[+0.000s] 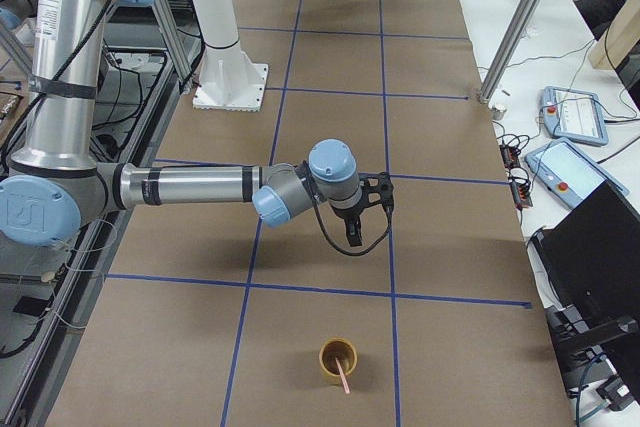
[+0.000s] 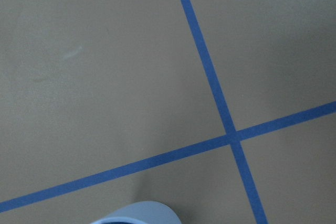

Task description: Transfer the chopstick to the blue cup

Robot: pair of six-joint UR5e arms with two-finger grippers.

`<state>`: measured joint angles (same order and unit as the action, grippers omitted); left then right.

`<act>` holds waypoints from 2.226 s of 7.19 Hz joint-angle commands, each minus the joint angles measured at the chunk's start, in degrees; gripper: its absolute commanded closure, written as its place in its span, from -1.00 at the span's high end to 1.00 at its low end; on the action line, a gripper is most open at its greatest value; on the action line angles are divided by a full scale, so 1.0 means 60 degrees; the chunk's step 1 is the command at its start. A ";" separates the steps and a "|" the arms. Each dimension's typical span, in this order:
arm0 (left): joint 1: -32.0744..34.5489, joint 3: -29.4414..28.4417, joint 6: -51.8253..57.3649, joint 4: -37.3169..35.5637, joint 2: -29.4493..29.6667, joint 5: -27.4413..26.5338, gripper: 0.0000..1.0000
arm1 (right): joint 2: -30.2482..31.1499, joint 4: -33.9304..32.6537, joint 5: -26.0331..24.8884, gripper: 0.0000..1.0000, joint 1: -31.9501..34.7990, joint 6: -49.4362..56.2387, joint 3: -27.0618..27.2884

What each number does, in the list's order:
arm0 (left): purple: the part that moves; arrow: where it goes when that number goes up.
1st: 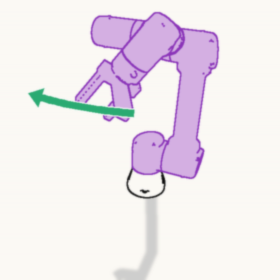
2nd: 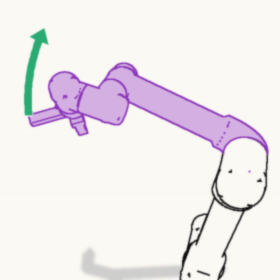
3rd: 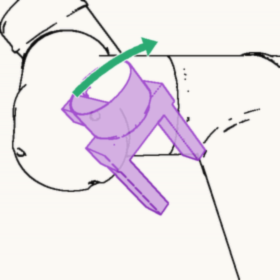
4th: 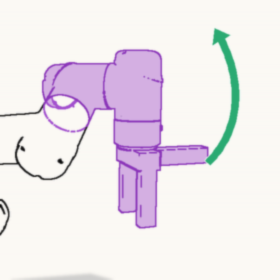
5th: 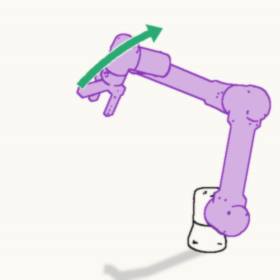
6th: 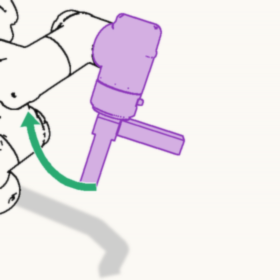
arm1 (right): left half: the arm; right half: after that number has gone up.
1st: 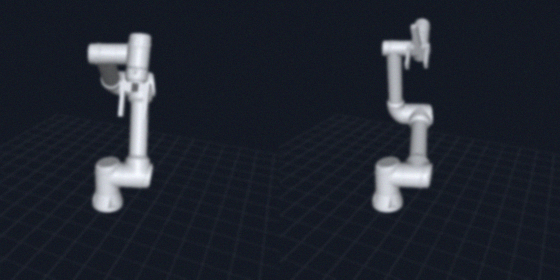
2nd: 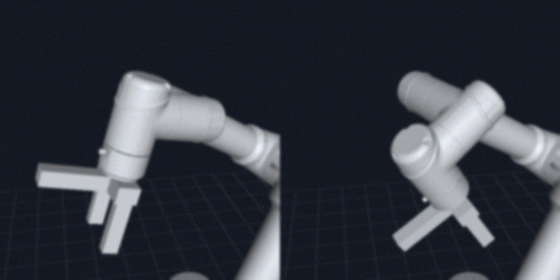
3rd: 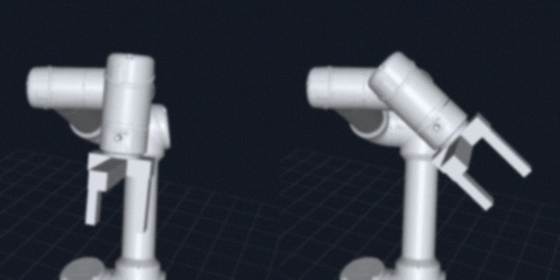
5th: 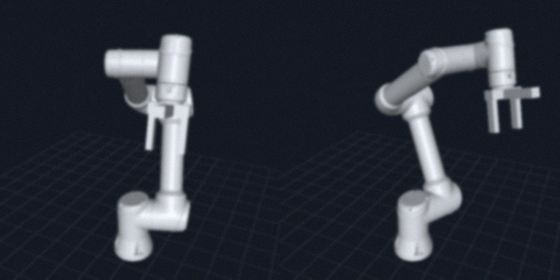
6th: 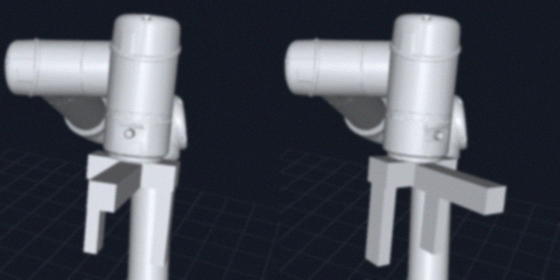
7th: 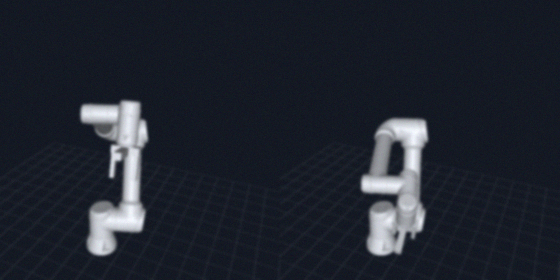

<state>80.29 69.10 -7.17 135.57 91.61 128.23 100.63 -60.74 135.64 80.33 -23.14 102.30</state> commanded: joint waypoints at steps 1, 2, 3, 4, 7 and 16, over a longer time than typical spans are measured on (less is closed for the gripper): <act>-0.0007 -0.0032 0.0038 0.0007 -0.0166 -0.0043 0.35 | 0.0132 0.0234 -0.0004 1.00 0.0000 0.0003 -0.0015; -0.0022 -0.0003 0.0081 0.0166 -0.0398 -0.0043 -0.74 | 0.0190 0.0322 -0.0004 1.00 0.0000 0.0003 -0.0029; -0.0022 -0.0003 0.0024 0.0545 -0.0575 -0.0043 -1.00 | 0.0263 0.0381 -0.0004 1.00 0.0000 0.0003 -0.0029; -0.0007 0.0113 -0.0006 0.0578 -0.0576 0.0029 -1.00 | 0.0264 0.0382 -0.0004 1.00 0.0000 0.0003 -0.0044; 0.0066 0.1776 -0.0050 -0.0237 -0.0795 0.1080 -1.00 | 0.0308 0.0396 0.0011 1.00 0.0000 0.0003 -0.0044; -0.5125 0.6414 -0.8157 -0.7172 0.3644 -0.1430 -1.00 | 0.0425 0.0396 -0.0076 1.00 0.0000 -0.0011 -0.0088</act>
<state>55.48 106.95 -51.04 103.71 104.02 123.35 103.11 -58.35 135.48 80.33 -23.27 101.81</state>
